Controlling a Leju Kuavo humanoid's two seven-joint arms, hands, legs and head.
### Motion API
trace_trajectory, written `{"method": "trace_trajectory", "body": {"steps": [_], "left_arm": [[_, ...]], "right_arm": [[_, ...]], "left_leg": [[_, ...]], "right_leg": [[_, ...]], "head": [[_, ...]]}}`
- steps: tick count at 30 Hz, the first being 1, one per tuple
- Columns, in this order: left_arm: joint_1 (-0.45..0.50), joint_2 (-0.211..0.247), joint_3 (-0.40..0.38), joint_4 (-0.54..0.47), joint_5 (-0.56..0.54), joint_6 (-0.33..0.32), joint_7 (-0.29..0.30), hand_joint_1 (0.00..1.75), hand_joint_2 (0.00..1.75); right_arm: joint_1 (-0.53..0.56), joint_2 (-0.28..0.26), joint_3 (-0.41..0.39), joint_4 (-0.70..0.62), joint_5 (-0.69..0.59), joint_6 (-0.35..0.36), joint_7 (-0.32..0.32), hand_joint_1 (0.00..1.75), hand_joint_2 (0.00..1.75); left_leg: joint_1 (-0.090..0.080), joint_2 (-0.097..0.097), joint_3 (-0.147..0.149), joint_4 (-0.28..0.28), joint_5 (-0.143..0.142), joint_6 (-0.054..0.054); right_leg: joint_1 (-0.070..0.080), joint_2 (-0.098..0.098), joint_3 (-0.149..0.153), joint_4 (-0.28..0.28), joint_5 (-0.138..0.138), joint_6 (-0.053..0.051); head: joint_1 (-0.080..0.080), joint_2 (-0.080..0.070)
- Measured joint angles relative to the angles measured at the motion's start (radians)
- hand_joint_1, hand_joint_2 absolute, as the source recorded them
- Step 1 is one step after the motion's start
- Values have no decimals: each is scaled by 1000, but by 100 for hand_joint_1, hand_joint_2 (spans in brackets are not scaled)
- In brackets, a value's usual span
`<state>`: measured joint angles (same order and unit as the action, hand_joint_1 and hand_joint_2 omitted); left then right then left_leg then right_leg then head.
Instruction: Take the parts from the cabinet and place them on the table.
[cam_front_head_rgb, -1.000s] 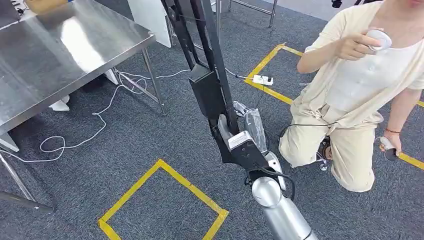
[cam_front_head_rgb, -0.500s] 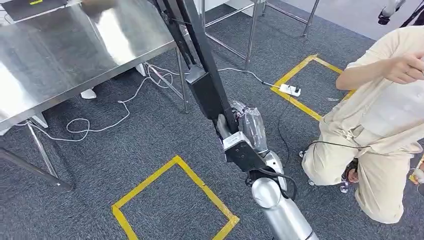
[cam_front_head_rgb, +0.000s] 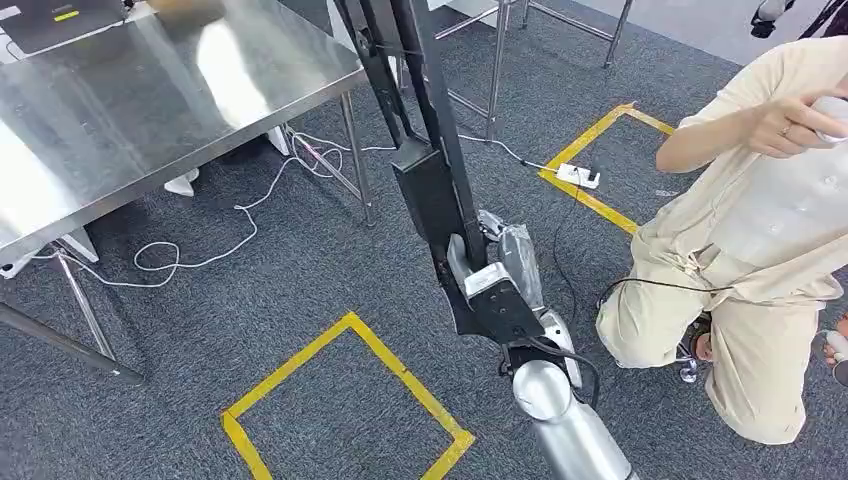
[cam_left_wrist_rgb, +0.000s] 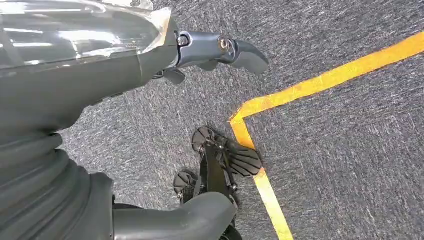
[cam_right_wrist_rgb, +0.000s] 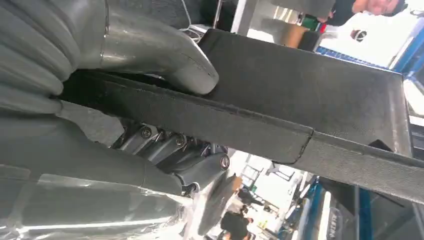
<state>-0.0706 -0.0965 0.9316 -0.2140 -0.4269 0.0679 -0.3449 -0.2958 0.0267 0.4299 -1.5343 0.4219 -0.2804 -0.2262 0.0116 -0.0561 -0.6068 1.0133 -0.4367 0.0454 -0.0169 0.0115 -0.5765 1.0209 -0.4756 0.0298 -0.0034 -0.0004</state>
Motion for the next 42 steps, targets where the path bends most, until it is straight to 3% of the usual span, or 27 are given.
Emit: {"method": "trace_trajectory", "body": {"steps": [3, 20, 21, 22, 23, 24, 25, 27, 28, 29, 30, 31, 32, 33, 34, 35, 37, 38, 39, 40, 42], "left_arm": [[0, 0, 0, 0, 0, -1, 0, 0, 175], [0, 0, 0, 0, -6, -1, -2, 0, 175], [0, 0, 0, 0, -6, -1, -2, 0, 175], [-1, 2, 0, 0, -6, -1, -2, 0, 175], [-2, 0, 0, 0, -6, -1, -2, 0, 175], [0, -1, 0, 0, -7, -1, -2, 0, 175], [0, -2, 0, 0, -7, -1, 1, 0, 175], [-2, -2, 0, 0, -7, -1, 5, 0, 175], [-2, -2, 0, 0, -7, -1, 6, 0, 175], [-1, -3, 1, 0, -7, -1, 7, 0, 175], [0, -4, 1, 0, -5, -1, 8, 0, 175], [0, -5, 2, 0, -5, -1, 8, 0, 175], [0, -6, 4, 1, -4, -1, 8, 0, 175], [0, -6, 6, 1, -4, -1, 8, 0, 175], [-1, 1, 9, -1, -2, 1, 8, 0, 175], [-1, 0, 11, -1, -2, 1, 7, 0, 175], [1, -4, 17, 0, -2, 2, 6, 0, 175], [2, -4, 17, 0, -2, 3, 6, 0, 175], [2, -4, 17, 0, -3, 3, 6, 0, 175], [0, -4, 17, 0, -3, 4, 6, 0, 175], [-2, -5, 17, 0, -5, 4, 6, 0, 175]], "right_arm": [[3, -6, -2, -5, -1, -1, -3, 175, 175], [7, -12, -10, -8, -15, 8, -11, 175, 175], [7, -12, -10, -8, -16, 9, -13, 175, 175], [7, -10, -10, -10, -18, 10, -16, 175, 175], [8, -8, -11, -14, -18, 10, -17, 175, 175], [6, -9, -12, -15, -18, 10, -19, 175, 175], [-3, -8, -12, -15, -18, 10, -20, 175, 175], [-14, -7, -13, -15, -18, 11, -21, 175, 175], [-11, -9, -14, -14, -19, 11, -21, 175, 175], [-8, -11, -15, -10, -19, 11, -20, 175, 175], [-7, -11, -15, -8, -20, 12, -20, 175, 175], [-8, -11, -15, -6, -21, 13, -20, 175, 175], [-8, -11, -15, -5, -21, 13, -22, 175, 175], [-8, -11, -15, -5, -22, 14, -23, 175, 175], [-9, -10, -14, -1, -24, 14, -25, 175, 175], [-7, -11, -16, 0, -23, 14, -27, 175, 175], [-3, -10, -15, 4, -24, 16, -27, 175, 175], [-4, -10, -15, 5, -26, 16, -27, 175, 175], [-4, -10, -16, 5, -26, 15, -27, 175, 175], [-5, -10, -17, 5, -26, 15, -28, 175, 175], [-4, -10, -18, 5, -26, 15, -29, 175, 175]], "left_leg": [[4, 1, 1, -1, -1, -33], [-9, 1, 0, 1, -1, -35], [-9, 1, -1, 1, -2, -34], [-10, 1, 1, 0, -5, -24], [-9, 1, 30, -45, 10, -3], [4, 3, 59, -89, 30, 1], [7, 6, 72, -108, 37, 6], [13, 13, 73, -109, 38, 5], [15, 12, 73, -108, 36, 3], [19, 11, 72, -106, 33, -3], [25, 10, 72, -100, 28, -12], [34, 9, 71, -88, 20, -25], [43, 7, 67, -70, 8, -41], [42, 7, 56, -42, -9, -59], [42, 4, 41, -21, -26, -74], [39, 3, 38, -14, -32, -74], [50, 0, 41, -15, -33, -78], [55, 1, 42, -13, -37, -82], [55, 18, 37, 4, -47, -79], [52, 39, 11, 57, -72, -76], [44, 56, -91, 234, -140, -71]], "right_leg": [[2, 0, 0, 1, -1, -2], [-6, 0, 0, 0, -1, -1], [-6, 0, 0, 0, -1, -1], [-23, 0, 10, -23, 6, 10], [-1, 0, 28, -51, 12, 17], [-3, -9, 21, -29, 6, 10], [-2, -8, -1, 14, -16, 2], [-7, -8, -80, 160, -76, -9], [-12, -8, -114, 219, -89, -4], [-18, -9, -127, 234, -86, 5], [-25, -9, -113, 199, -62, 21], [-34, -9, -74, 123, -26, 39], [-44, -9, -27, 34, 8, 58], [-54, -12, -3, -20, 18, 72], [-44, -2, -4, -1, 9, 55], [-42, -3, -14, 16, 5, 29], [-42, -4, -20, 23, -2, 11], [-40, -4, -18, 26, -4, 8], [-36, -5, -14, 24, -5, 0], [-32, -7, -11, 24, -6, -2], [-22, -11, -10, 24, -11, -9]], "head": [[0, 0], [0, 0], [0, 0], [-1, 0], [-2, 0], [3, 0], [7, 0], [8, 0], [10, 0], [10, 0], [10, 0], [9, 0], [10, 0], [12, 0], [24, 0], [19, 0], [10, 0], [10, 0], [6, 0], [4, 0], [3, 0]]}}
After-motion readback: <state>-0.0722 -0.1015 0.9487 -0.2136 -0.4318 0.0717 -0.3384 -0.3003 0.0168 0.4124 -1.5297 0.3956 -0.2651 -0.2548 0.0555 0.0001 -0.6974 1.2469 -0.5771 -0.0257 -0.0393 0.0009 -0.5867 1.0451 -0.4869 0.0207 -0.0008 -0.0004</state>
